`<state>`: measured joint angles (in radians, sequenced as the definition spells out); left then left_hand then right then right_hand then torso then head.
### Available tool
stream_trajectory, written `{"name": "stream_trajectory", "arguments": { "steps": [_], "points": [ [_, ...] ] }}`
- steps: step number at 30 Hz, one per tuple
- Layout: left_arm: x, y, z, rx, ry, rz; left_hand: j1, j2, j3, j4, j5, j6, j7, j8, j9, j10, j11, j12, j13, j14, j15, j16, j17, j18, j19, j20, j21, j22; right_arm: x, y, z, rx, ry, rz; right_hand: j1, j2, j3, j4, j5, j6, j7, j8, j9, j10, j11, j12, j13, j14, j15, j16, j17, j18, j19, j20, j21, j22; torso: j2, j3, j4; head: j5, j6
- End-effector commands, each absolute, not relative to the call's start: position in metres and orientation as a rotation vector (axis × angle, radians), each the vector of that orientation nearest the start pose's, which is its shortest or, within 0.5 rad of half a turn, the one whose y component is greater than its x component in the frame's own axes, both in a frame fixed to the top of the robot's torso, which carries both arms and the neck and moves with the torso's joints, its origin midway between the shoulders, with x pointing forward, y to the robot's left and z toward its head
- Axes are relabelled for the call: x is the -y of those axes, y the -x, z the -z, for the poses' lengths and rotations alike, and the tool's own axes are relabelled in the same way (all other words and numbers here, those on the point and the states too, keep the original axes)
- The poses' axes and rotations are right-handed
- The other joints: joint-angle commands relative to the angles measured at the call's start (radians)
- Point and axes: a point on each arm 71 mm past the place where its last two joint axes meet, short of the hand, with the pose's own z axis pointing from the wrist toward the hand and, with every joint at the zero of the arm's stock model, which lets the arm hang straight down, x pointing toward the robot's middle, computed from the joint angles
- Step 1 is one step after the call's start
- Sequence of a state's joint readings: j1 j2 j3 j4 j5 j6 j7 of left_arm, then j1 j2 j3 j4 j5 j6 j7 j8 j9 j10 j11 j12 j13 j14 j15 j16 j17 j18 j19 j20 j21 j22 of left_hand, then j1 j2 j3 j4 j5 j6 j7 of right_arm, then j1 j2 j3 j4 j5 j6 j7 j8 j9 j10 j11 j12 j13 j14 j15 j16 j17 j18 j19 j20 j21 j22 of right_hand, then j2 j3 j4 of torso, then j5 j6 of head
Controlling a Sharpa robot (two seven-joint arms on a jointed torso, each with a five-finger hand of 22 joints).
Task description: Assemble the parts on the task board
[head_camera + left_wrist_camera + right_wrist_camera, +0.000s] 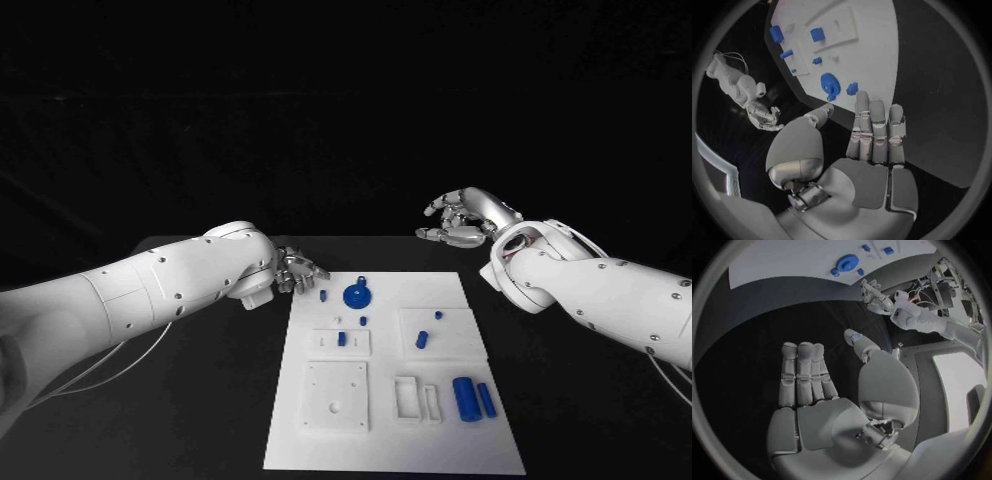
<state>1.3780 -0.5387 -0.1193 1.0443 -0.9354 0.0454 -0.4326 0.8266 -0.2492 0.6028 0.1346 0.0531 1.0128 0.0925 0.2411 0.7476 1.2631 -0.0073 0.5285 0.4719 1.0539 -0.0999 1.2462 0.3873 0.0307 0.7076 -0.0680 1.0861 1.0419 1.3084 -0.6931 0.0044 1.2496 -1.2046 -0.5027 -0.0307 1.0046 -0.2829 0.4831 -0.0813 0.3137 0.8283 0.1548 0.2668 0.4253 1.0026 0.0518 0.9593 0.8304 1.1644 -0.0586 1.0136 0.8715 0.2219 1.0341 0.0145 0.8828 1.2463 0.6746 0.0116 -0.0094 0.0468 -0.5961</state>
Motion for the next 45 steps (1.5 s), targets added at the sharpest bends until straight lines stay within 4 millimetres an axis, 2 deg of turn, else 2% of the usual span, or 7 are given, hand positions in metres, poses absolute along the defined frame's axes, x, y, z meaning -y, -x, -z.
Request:
{"name": "stream_trajectory", "arguments": {
  "steps": [1, 27, 36, 41, 45],
  "points": [
    [-0.2, -0.581, 0.178, -2.154, 0.35, 0.394, 0.002, 0.013, -0.003, 0.003, -0.004, 0.006, 0.001, 0.006, 0.001, 0.005, -0.004, -0.003, -0.001, 0.003, -0.004, 0.006, 0.001, -0.005, -0.001, -0.127, 0.001, 0.002, 0.211, -0.557, 0.116, -1.394, -0.136, -0.693, 0.003, 0.006, 0.002, 0.006, -0.005, 0.002, 0.008, 0.003, 0.001, -0.007, -0.003, 0.004, -0.002, -0.007, 0.0, -0.004, -0.001, 0.04, 0.002, 0.005, -0.004, 0.002, 0.0, 0.0001, 0.0001, -0.002, -0.002],
    [-0.195, -0.579, 0.194, -2.195, 0.357, 0.418, 0.02, 0.042, -0.029, -0.011, -0.004, 0.0, 0.002, 0.005, 0.0, 0.001, -0.003, -0.005, -0.003, -0.004, -0.004, 0.01, 0.0, -0.004, -0.006, -0.127, 0.001, 0.008, 0.209, -0.558, 0.116, -1.396, -0.135, -0.696, 0.004, 0.006, 0.002, 0.007, -0.005, 0.002, 0.008, 0.003, 0.001, -0.008, -0.002, 0.005, -0.004, -0.007, 0.0, -0.003, -0.001, 0.04, 0.002, 0.005, -0.005, 0.002, -0.002, 0.0012, 0.0008, -0.005, -0.008],
    [-0.193, -0.579, 0.196, -2.194, 0.365, 0.43, 0.038, 0.078, -0.047, -0.035, -0.003, -0.007, 0.004, 0.001, -0.004, 0.0, -0.001, -0.006, -0.004, -0.006, -0.004, 0.012, -0.003, -0.004, -0.009, -0.127, -0.003, 0.012, 0.208, -0.558, 0.116, -1.396, -0.134, -0.697, 0.005, 0.006, 0.002, 0.008, -0.005, 0.001, 0.008, 0.003, 0.001, -0.008, -0.002, 0.006, -0.004, -0.007, 0.0, -0.003, -0.002, 0.04, 0.002, 0.005, -0.005, 0.003, -0.002, 0.0012, 0.0011, -0.006, -0.01],
    [-0.194, -0.579, 0.198, -2.195, 0.377, 0.437, 0.041, 0.081, -0.048, -0.038, -0.003, -0.007, 0.004, 0.001, -0.004, -0.001, -0.001, -0.006, -0.004, -0.006, -0.004, 0.012, -0.003, -0.004, -0.009, -0.127, -0.003, 0.012, 0.208, -0.558, 0.117, -1.396, -0.133, -0.693, 0.005, 0.006, 0.002, 0.008, -0.005, 0.001, 0.008, 0.003, 0.001, -0.008, -0.002, 0.006, -0.004, -0.007, 0.0, -0.003, -0.002, 0.04, 0.002, 0.005, -0.005, 0.003, -0.003, 0.0011, 0.0014, -0.008, -0.011],
    [-0.194, -0.579, 0.199, -2.194, 0.38, 0.438, 0.059, 0.116, -0.056, -0.066, -0.003, -0.013, 0.006, -0.002, -0.007, -0.006, 0.001, -0.008, -0.006, -0.011, -0.001, 0.011, -0.005, -0.006, -0.015, -0.125, -0.007, 0.014, 0.208, -0.558, 0.117, -1.397, -0.132, -0.693, 0.006, 0.007, 0.002, 0.008, -0.005, 0.001, 0.008, 0.003, 0.001, -0.008, -0.002, 0.006, -0.005, -0.007, 0.0, -0.003, -0.002, 0.04, 0.003, 0.005, -0.006, 0.003, -0.002, 0.0007, 0.001, -0.007, -0.011]
  ]
}}
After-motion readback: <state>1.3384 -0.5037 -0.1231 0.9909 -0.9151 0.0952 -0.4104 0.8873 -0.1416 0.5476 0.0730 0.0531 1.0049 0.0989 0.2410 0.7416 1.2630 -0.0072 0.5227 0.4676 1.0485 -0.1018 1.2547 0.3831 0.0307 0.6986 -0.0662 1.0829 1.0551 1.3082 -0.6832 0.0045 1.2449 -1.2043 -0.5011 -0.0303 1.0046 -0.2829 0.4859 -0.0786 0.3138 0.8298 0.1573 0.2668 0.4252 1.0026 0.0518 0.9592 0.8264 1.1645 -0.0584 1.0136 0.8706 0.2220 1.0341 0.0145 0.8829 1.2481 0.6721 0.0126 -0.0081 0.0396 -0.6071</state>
